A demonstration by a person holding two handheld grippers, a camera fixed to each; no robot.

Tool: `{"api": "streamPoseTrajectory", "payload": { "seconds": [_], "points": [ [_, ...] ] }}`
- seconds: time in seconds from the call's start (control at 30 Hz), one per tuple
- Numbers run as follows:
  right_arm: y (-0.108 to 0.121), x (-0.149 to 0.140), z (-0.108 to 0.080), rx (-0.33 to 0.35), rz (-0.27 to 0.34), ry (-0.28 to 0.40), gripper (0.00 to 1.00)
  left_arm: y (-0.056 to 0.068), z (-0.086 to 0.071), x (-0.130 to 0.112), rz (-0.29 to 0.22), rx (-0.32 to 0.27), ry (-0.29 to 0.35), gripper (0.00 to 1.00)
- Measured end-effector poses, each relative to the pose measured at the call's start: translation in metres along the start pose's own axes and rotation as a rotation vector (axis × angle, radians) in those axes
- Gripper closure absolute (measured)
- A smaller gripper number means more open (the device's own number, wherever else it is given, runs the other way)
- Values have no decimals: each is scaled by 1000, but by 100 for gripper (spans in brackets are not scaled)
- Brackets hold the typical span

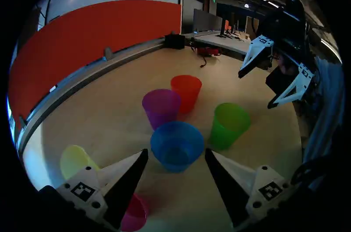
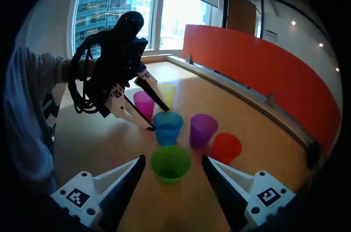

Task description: Pour water

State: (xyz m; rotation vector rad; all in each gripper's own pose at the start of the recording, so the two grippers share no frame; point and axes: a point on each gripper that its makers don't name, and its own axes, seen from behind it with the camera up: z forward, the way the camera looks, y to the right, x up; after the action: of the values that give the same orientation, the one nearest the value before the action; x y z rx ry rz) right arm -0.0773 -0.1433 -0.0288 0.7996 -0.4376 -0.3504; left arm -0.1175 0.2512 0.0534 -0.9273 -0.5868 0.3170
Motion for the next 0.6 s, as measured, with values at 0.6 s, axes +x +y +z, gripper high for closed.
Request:
{"api": "streamPoseTrajectory", "payload": {
  "seconds": [0.6],
  "points": [
    [2,-31,16,0,-9,-63,1,3,19,-1,-8,-2,-4,4]
  ]
}}
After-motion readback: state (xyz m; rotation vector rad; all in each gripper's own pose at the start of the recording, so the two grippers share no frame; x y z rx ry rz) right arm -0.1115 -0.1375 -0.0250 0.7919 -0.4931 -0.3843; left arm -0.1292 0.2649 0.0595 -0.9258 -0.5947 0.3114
